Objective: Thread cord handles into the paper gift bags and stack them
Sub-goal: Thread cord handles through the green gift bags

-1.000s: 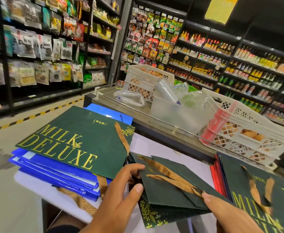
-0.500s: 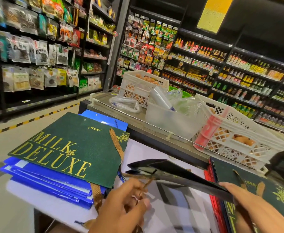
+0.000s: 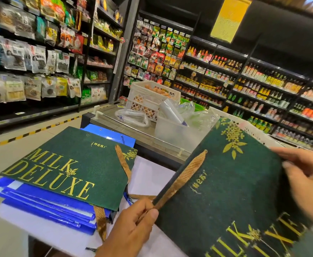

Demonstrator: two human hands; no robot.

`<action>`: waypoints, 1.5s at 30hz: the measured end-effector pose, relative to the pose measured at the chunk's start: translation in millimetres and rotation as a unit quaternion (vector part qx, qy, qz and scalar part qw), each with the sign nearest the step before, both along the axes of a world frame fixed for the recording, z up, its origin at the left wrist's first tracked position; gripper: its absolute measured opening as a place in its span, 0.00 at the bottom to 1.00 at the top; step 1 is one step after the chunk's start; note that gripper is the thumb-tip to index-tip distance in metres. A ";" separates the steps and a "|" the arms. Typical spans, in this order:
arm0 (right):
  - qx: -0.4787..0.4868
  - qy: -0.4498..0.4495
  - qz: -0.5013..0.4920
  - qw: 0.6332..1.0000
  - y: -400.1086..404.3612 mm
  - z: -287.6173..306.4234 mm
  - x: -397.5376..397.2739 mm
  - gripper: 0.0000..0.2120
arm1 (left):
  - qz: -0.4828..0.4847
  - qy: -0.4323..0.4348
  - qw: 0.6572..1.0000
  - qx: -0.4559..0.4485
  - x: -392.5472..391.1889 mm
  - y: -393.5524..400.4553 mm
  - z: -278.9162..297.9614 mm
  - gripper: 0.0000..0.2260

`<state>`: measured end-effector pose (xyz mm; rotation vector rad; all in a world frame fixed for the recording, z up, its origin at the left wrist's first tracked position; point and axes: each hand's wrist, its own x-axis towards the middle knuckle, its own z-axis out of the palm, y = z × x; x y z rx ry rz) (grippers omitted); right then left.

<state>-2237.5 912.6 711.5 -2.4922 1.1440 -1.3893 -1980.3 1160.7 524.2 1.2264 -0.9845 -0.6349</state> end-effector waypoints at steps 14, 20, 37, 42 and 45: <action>0.054 0.303 0.045 0.950 -41.2 -94.9 119.0 0.27 | 0.117 -0.286 0.942 0.129 -3.9 -13.8 -26.7 0.13; 0.101 0.306 0.262 0.910 43.9 -130.8 133.3 0.33 | 0.043 -0.149 0.983 0.101 4.2 -21.8 -28.9 0.05; 0.173 0.035 0.262 0.949 94.0 -195.7 117.2 0.10 | 0.059 -0.125 0.985 0.099 0.8 -22.8 -33.1 0.08; 0.194 -0.046 0.179 0.963 86.8 -189.3 118.1 0.14 | 0.073 -0.146 0.982 0.094 0.4 -24.1 -33.0 0.08; 0.230 -0.104 0.148 0.956 81.4 -183.8 116.8 0.13 | 0.083 -0.163 0.979 0.087 -0.1 -23.0 -33.0 0.08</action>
